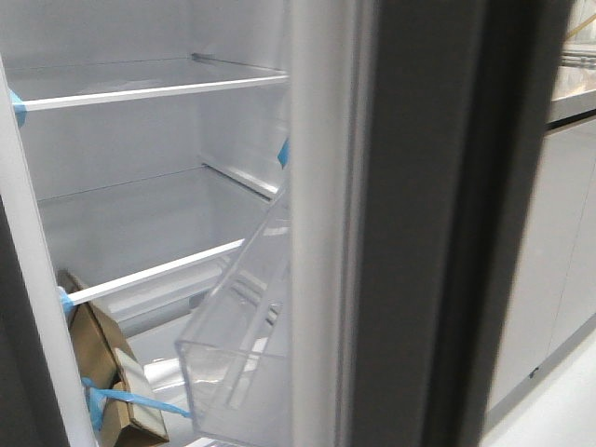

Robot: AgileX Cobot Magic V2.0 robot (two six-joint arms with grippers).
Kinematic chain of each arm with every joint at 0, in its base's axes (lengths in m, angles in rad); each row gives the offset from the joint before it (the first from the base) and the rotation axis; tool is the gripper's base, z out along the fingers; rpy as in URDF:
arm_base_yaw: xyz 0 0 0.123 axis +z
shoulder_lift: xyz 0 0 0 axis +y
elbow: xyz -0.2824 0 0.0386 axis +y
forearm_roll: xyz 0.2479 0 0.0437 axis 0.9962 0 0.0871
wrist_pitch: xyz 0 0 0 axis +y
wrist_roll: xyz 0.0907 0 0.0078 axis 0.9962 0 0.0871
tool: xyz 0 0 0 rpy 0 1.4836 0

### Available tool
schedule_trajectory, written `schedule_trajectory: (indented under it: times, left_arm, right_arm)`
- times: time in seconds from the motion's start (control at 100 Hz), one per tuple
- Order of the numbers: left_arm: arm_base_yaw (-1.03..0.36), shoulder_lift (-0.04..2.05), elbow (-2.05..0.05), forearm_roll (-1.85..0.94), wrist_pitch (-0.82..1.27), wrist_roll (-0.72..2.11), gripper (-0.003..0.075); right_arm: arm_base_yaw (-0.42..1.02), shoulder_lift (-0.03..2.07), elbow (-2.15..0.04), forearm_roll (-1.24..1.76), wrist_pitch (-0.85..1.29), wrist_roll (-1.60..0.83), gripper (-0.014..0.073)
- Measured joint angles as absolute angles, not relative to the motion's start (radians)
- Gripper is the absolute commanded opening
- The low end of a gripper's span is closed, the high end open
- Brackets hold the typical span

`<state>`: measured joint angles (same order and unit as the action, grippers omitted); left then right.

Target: Close fridge door

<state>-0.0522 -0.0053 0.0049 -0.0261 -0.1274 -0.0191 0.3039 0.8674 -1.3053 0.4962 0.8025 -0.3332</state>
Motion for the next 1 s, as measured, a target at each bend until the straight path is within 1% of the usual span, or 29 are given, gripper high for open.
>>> schedule_trajectory:
  times: [0.31, 1.0]
  left_arm:
    - [-0.052, -0.005, 0.005, -0.026, -0.127, -0.019, -0.0020]
    - [-0.052, -0.005, 0.005, -0.026, -0.127, -0.019, -0.0020]
  right_arm:
    - [0.394, 1.022, -1.423, 0.514, 0.802, -0.369, -0.0045]
    - [0.405, 1.449, -1.728, 0.532, 0.767, -0.428, -0.0044]
